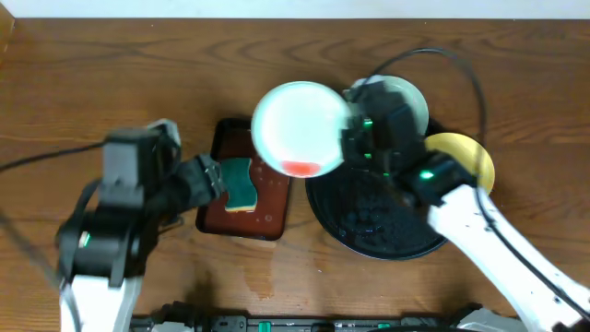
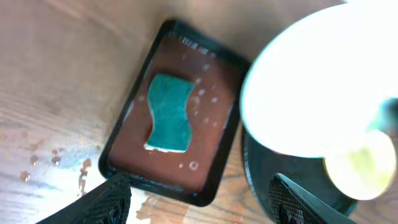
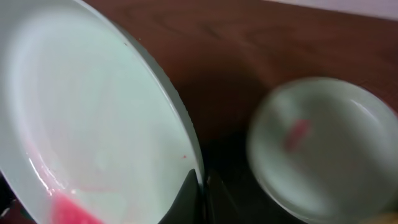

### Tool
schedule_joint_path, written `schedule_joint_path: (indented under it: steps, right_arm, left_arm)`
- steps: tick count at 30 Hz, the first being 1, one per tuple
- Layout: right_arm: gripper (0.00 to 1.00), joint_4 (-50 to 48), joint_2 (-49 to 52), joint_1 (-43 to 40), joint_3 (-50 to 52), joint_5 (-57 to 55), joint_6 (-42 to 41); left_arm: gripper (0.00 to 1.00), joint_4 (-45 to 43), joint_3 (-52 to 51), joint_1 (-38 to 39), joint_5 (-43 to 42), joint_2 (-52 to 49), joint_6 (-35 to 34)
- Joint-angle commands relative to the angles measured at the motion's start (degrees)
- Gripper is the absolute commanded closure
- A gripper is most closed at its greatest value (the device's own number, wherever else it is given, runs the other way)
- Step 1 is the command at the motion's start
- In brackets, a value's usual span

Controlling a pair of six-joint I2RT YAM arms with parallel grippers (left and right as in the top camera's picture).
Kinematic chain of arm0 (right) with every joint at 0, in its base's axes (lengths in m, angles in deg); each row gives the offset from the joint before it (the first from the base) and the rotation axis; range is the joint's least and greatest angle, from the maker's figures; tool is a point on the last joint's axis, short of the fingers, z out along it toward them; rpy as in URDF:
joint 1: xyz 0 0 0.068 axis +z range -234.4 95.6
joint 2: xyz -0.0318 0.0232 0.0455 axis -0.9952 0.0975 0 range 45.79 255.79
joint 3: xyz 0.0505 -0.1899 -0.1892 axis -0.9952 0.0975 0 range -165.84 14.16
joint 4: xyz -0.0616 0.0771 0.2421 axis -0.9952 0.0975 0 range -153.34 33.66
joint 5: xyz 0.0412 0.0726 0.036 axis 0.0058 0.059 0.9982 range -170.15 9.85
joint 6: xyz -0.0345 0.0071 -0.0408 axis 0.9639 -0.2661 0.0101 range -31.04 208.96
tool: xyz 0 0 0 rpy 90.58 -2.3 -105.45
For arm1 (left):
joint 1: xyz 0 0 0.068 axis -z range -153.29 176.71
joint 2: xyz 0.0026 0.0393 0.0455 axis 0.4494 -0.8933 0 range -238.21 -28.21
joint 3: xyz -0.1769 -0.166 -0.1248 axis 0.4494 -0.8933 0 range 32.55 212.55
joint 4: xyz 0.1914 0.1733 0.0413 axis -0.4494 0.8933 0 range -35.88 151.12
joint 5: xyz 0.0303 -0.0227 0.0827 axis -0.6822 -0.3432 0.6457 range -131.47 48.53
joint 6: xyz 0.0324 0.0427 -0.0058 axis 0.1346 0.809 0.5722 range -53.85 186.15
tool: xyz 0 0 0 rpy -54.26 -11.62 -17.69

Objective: Clean dirty plates on tray and stack at the side
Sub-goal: 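Lift the mint plate with the right gripper and carry it left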

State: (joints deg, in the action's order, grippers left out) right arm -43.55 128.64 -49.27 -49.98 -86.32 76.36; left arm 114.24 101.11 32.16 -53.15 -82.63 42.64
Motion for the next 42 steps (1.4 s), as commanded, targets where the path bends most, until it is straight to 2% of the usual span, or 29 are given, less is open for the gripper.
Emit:
schedule_joint_path:
  steps: [1,7,14,18,42]
  right_arm:
    - [0.99,-3.9,4.7,4.5,-1.0,-6.0,4.1]
    - [0.99,-12.9,5.7,10.9,-1.1,-14.3,18.0]
    - [0.99,-19.0,3.6,19.8,-1.1,-30.5,34.3]
    - [0.99,-21.1,3.6,23.0,-1.1,-38.1,40.0]
    - [0.99,-22.2,3.6,24.2,-1.1,-39.9,40.8]
  left_arm:
    - [0.28,0.3,1.3,-0.2,0.0,4.4,0.8]
    - [0.28,1.3,1.3,-0.2,0.8,9.6,0.8]
    - [0.28,1.6,1.3,-0.2,0.8,9.2,0.8]
    - [0.28,1.6,1.3,-0.2,0.8,9.0,0.8]
    - [0.28,1.6,1.3,-0.2,0.8,8.9,0.8]
